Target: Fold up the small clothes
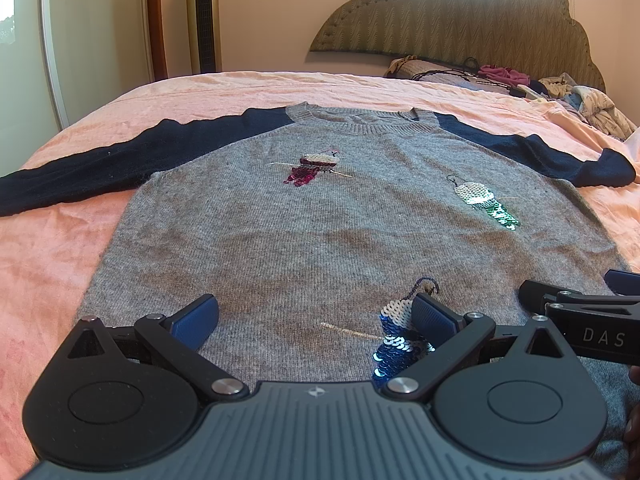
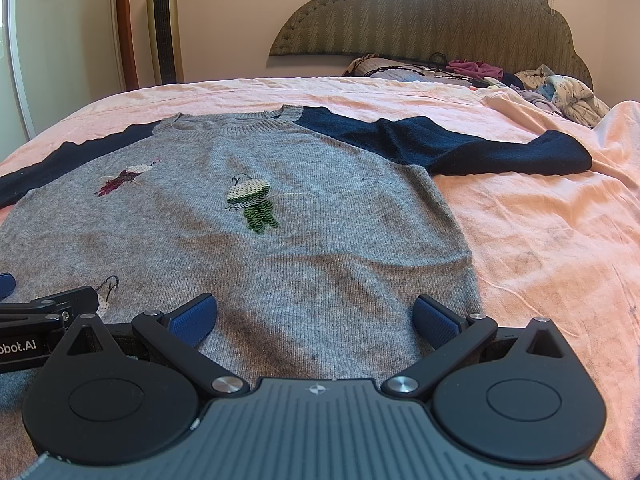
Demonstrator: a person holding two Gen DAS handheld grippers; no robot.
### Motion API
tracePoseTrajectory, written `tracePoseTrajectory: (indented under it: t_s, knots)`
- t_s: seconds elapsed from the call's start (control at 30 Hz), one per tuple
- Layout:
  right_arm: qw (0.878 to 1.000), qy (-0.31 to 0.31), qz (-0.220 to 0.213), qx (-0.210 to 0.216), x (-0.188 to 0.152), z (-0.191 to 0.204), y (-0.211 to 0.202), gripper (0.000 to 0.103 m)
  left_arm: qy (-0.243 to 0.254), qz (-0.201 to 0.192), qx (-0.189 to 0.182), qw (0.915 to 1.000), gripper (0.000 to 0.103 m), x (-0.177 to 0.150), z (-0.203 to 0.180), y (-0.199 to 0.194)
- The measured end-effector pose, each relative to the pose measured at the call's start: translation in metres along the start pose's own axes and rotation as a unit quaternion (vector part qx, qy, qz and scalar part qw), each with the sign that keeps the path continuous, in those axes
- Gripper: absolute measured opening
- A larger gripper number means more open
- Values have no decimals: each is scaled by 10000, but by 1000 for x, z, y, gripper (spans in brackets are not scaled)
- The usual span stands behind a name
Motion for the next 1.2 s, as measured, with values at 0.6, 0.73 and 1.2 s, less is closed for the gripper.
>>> tracePoseTrajectory:
  t_s: [0.6,0.73,1.2]
  knots:
    - [9971,289,165,677,13,-16,-5,103,-8,-3,-8,10000,103,0,0,0]
    - [9781,1605,-431,1252,55,-90,-18,103,-11,-3,-11,10000,103,0,-1,-1]
    - [9238,3794,-509,-68,149,-341,98,86,-14,-3,-13,10000,103,0,-1,-1]
Point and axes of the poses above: each gripper's, at about its wrist camera, not at the fingertips, and y roughly the way its jaws point, z to its left, x to its top, the point moved 10 cm from there along y, roughly the way its jaws point, and after that the axes turned 2 degrees about z, right-handed, at the moved point
